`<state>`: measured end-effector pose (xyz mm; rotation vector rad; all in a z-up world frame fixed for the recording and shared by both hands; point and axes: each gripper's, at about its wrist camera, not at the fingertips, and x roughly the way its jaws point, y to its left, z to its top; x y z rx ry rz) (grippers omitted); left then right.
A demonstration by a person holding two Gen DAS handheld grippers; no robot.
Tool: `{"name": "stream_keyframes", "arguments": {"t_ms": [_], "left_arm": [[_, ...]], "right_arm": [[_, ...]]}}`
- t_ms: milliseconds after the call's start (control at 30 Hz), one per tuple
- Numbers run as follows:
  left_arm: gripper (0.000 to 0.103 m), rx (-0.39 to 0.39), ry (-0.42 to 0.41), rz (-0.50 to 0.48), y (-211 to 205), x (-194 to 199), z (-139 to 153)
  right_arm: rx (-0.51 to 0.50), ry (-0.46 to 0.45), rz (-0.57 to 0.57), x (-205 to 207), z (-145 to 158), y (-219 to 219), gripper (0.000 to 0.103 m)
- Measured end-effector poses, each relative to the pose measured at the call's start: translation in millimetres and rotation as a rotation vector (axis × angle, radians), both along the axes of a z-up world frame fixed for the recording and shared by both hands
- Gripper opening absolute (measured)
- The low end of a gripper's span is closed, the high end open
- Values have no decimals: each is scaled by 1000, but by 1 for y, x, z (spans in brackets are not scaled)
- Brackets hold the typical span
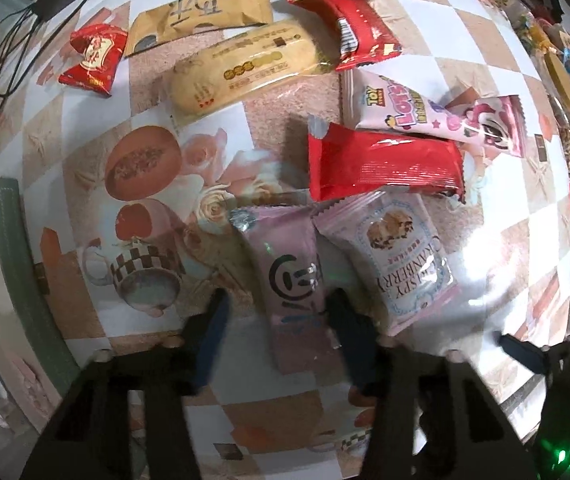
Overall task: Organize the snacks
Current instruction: 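Grasp the pink-purple logo packet with left tool while right tool grasps the clear stick packet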
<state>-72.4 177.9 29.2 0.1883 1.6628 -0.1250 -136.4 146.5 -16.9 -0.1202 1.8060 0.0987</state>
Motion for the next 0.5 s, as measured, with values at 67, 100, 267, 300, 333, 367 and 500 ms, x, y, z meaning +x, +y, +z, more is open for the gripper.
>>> {"name": "stream_keyframes", "arguments": {"t_ms": [67, 100, 267, 300, 333, 367, 500], "left_arm": [[29, -9, 3, -8, 0, -1, 5], [28, -20, 10, -4, 1, -1, 5], [26, -50, 6, 16, 18, -15, 15], [26, -52, -3, 8, 21, -19, 18], [26, -53, -14, -2, 24, -23, 22], [26, -55, -21, -7, 27, -26, 26], [26, -75, -33, 0, 44, -41, 39]], "right_arm": [[10, -16, 20, -2, 7, 6, 66], [18, -22, 31, -2, 10, 9, 53], [52, -32, -1, 1, 17, 7, 19], [68, -31, -15, 1, 18, 5, 19], [90, -30, -29, 1, 19, 3, 19], [107, -31, -40, 0, 21, 1, 19], [138, -43, -47, -5, 31, -2, 19]]}}
